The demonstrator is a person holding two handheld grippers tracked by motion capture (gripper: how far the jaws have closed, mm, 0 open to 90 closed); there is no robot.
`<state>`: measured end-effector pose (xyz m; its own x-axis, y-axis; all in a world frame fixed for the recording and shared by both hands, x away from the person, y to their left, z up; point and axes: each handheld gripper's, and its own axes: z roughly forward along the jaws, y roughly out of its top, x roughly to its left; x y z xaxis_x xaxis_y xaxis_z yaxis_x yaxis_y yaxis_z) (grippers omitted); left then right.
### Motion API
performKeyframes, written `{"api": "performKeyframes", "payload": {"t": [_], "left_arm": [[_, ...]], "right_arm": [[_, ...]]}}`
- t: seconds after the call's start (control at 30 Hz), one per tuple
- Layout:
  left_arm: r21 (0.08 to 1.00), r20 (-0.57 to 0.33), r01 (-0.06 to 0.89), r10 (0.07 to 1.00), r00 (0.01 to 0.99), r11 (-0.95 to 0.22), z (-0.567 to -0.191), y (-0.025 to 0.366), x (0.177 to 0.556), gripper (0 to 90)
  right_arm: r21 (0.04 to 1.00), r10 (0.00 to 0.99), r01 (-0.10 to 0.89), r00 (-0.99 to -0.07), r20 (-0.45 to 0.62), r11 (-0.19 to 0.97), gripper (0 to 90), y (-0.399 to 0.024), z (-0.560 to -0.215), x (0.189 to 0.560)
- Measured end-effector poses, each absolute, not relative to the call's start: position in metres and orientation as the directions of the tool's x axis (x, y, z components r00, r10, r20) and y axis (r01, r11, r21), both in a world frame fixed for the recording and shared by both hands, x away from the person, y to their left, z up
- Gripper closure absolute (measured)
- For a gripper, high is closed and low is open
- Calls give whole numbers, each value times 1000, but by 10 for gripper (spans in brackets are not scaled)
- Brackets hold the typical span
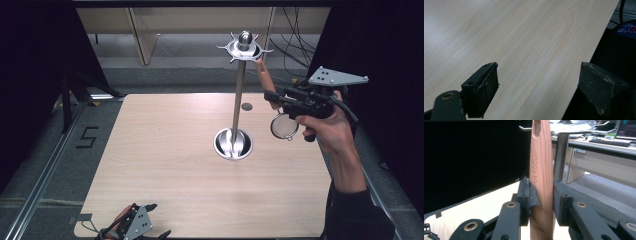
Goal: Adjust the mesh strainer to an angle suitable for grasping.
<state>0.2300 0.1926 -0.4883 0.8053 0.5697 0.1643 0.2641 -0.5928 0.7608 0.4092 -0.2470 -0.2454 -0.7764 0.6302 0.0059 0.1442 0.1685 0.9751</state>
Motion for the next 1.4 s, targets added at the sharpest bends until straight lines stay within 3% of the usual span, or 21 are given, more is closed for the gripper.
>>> {"api": "performKeyframes", "payload": {"t": [0.67,1.4], "left_arm": [[757,169,260,564,808,-599,-488,193,230,156],[756,161,264,561,812,-599,-488,193,230,156]], "right_arm": [[966,634,191,-773,37,176,713,-241,-254,437],[956,655,243,-752,77,166,689,-237,-267,443]]}}
